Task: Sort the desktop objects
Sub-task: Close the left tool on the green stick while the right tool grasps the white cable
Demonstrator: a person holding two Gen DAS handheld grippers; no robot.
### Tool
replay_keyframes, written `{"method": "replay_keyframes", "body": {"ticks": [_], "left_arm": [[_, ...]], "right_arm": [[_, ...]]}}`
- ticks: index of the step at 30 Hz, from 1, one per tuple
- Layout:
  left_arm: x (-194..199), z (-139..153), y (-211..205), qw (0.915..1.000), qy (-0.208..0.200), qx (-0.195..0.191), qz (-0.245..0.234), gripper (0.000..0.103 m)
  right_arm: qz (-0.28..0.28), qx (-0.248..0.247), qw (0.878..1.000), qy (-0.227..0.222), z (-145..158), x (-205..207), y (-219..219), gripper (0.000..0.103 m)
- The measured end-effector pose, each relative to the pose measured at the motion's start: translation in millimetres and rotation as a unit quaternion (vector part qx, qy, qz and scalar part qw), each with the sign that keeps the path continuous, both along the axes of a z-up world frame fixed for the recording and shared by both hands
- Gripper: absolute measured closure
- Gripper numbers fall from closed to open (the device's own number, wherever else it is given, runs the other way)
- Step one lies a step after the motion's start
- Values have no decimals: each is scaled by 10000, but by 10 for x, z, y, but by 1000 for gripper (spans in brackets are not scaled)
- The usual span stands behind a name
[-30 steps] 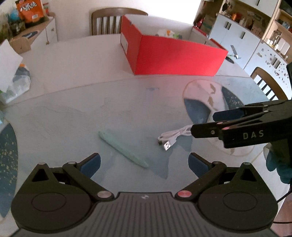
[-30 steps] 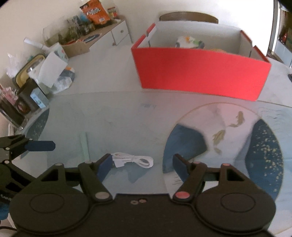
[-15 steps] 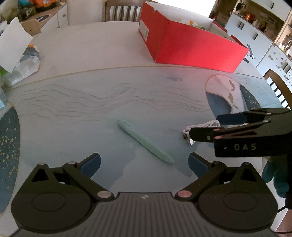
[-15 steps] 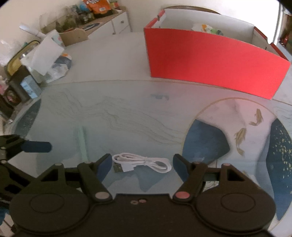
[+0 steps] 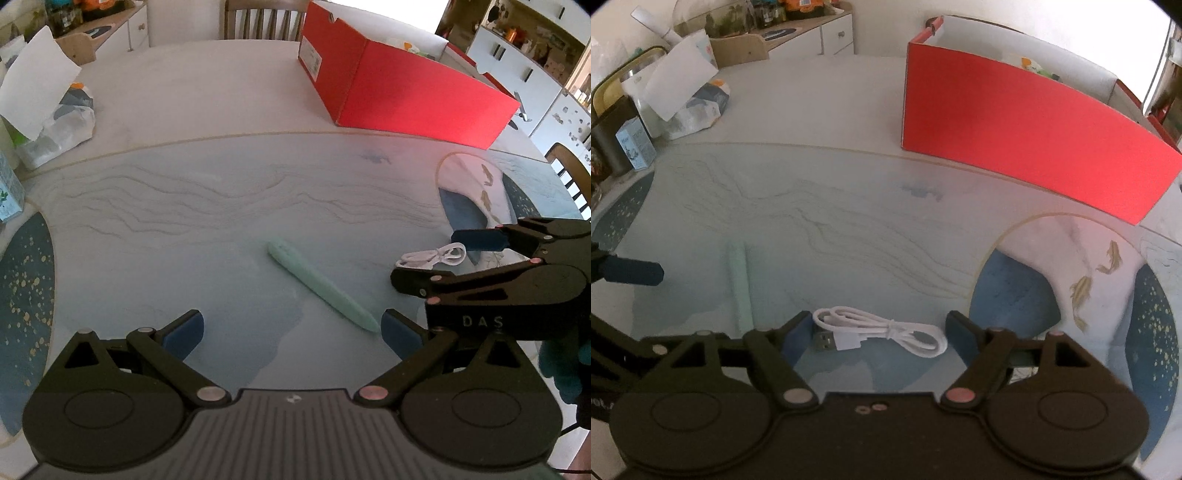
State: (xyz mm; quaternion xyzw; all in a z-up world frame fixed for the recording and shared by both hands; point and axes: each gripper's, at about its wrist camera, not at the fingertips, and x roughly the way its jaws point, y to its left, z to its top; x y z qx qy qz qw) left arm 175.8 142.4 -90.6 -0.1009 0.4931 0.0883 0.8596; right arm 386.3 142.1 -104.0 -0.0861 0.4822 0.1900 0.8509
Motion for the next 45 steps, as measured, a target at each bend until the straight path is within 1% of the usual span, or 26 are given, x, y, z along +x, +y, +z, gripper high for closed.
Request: {"method": "replay_keyframes", "body": {"ticks": [3, 10, 13, 15, 18, 19, 20, 21, 22, 23, 24, 26, 27, 28, 29, 32, 35, 38, 45], "left_arm": [[15, -4, 9, 10000, -16, -9, 19, 0], [89, -37, 6, 9999, -17, -86, 139, 1], [134, -46, -65, 10000, -36, -21, 39, 1], [160, -66, -151, 9999, -16, 147, -76, 5], [198, -90, -303, 9976, 55, 631, -264, 14], [210, -99, -349, 9963, 81, 792, -324, 21], [206, -92, -390, 9954, 26, 855, -419, 34], [204, -77, -428, 9948, -23, 878, -511, 41], [211, -64, -472, 9942, -47, 882, -620, 54], [223, -57, -504, 9935, -58, 891, -703, 65], [236, -52, -529, 9932, -67, 882, -751, 69], [263, -52, -534, 9936, -68, 861, -729, 73], [269, -50, -516, 9941, -77, 838, -691, 77], [276, -47, -486, 9946, -91, 832, -620, 86], [273, -41, -455, 9953, -104, 784, -563, 92], [309, -33, -372, 9973, -116, 594, -406, 93], [311, -38, -385, 9974, -127, 610, -360, 93], [311, -35, -376, 9984, -156, 466, -265, 93], [308, 52, -429, 9986, -271, 397, -198, 94]], "right_arm": [[-23, -33, 10000, -13, 2, -1, -35, 26], [-209, -38, 9998, -5, 0, 29, -155, 27], [-317, -51, 9995, 20, -5, 45, -234, 27], [-389, -49, 9992, 44, -13, 61, -286, 27], [-482, 6, 9988, 112, -5, 73, -365, 27], [-512, 27, 9986, 128, -4, 75, -391, 27], [-530, 35, 9985, 134, -2, 73, -414, 27], [-538, 34, 9985, 133, 0, 71, -436, 27], [-542, 30, 9984, 130, -1, 67, -454, 27], [-546, 32, 9984, 130, -1, 65, -471, 27], [-557, 41, 9984, 133, -4, 66, -479, 27], [-577, 63, 9982, 143, -7, 65, -506, 27], [-583, 72, 9982, 149, -7, 68, -520, 27], [-590, 79, 9981, 156, -7, 72, -536, 27], [-600, 84, 9980, 162, -2, 71, -553, 27], [-642, 101, 9977, 182, -7, 81, -612, 27], [-680, 120, 9974, 189, 6, 83, -694, 27], [-699, 150, 9973, 160, 44, 84, -766, 27], [-690, 253, 9973, 63, 164, 97, -938, 27]]}}
